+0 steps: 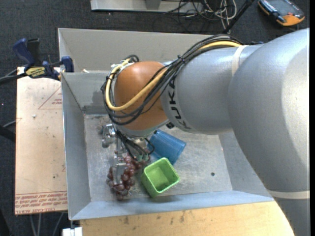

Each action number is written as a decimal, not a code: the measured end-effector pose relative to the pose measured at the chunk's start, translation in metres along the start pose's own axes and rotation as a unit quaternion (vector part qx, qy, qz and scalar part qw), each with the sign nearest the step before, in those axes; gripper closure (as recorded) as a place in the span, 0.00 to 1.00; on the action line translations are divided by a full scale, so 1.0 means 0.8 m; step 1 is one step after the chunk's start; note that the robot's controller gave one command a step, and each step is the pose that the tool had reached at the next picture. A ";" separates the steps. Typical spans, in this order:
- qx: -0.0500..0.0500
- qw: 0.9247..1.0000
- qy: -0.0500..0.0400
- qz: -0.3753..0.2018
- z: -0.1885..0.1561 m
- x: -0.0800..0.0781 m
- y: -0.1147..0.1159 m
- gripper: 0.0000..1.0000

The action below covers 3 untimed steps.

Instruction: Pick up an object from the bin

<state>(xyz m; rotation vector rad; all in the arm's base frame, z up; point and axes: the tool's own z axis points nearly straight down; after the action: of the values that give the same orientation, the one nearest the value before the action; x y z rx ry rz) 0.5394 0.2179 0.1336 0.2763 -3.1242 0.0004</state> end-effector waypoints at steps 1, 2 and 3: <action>0.000 1.000 0.000 0.000 -0.001 0.001 0.000 0.00; 0.000 1.000 -0.003 -0.020 -0.007 -0.005 0.012 0.00; 0.000 0.993 -0.004 -0.121 0.016 -0.002 0.004 0.00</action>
Offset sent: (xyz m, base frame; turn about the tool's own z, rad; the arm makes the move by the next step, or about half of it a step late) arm 0.0030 0.0326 0.0117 -0.1314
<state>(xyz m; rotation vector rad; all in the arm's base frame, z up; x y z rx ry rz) 0.5407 0.2216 0.1212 0.6526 -3.0756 -0.0032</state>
